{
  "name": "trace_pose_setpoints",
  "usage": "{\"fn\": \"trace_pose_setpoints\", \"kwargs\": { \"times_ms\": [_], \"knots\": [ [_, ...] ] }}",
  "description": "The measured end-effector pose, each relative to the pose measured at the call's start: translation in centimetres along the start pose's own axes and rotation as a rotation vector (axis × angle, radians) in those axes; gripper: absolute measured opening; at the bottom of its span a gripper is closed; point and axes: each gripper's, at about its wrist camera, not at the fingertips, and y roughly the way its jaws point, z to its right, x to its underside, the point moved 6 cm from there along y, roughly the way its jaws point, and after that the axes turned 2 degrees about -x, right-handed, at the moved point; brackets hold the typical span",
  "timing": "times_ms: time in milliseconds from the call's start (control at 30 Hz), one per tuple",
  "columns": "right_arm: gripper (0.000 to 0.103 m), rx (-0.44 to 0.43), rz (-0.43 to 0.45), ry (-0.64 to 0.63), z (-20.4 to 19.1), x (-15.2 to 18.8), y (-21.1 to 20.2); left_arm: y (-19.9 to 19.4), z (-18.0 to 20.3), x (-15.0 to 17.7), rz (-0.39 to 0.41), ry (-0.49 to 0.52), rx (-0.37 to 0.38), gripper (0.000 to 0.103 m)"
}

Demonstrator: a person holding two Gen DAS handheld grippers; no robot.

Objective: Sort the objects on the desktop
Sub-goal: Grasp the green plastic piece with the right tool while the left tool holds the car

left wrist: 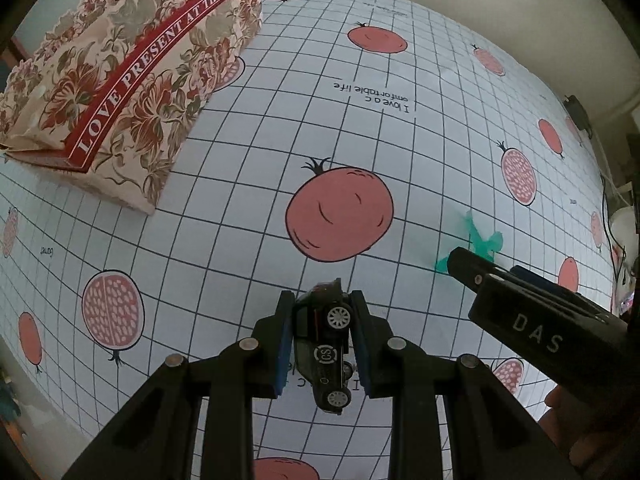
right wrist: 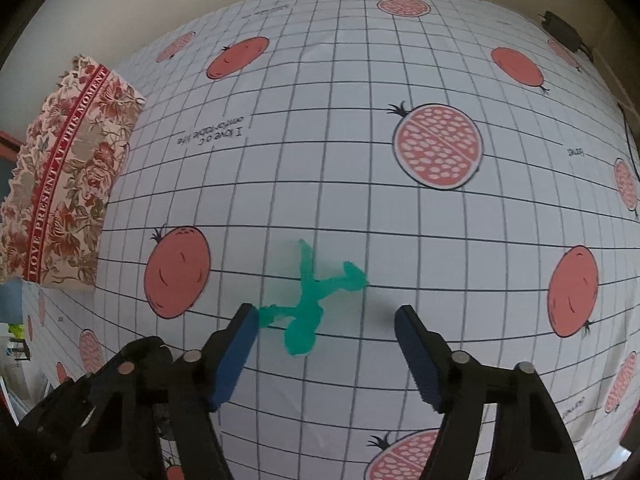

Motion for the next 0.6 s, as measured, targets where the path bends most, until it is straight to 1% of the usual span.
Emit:
{"fn": "trace_pose_setpoints", "kwargs": {
  "times_ms": [67,100,200,300,333,367,400,467,533,600],
  "knots": [
    [0.066,-0.007,0.008,0.006,-0.3,0.0,0.0,-0.1,-0.5,-0.2,0.0,-0.004,0.003,0.028],
    [0.062,-0.016,0.011,0.011,-0.5,0.0,0.0,-0.7,-1.8,1.2,0.0,-0.005,0.005,0.028],
    [0.051,-0.052,0.018,0.046,-0.9,0.0,0.0,-0.5,-2.0,2.1,-0.002,-0.01,0.008,0.028],
    [0.044,-0.077,0.023,0.073,-0.9,-0.2,0.0,-0.5,-2.0,2.9,-0.002,-0.014,0.013,0.028],
    [0.038,-0.103,0.021,0.082,-1.0,-0.1,0.0,-0.6,-2.3,3.5,-0.002,-0.015,0.014,0.028],
    [0.035,-0.124,0.018,0.093,-0.9,-0.3,0.0,-0.6,-2.5,3.9,-0.002,-0.014,0.015,0.028],
    [0.035,-0.124,0.019,0.101,-0.8,-0.9,0.0,-0.5,-1.8,3.5,-0.003,-0.015,0.016,0.028],
    [0.034,-0.131,0.025,0.108,-1.0,-1.1,0.0,-0.5,-0.9,3.2,-0.004,-0.015,0.015,0.028],
    [0.03,-0.134,0.036,0.12,-0.9,-1.0,-0.1,-0.8,-0.7,3.2,-0.004,-0.014,0.015,0.028],
    [0.028,-0.13,0.054,0.124,-0.5,-1.0,-0.4,-1.2,-0.2,3.3,-0.005,-0.015,0.014,0.028]
  ]
}}
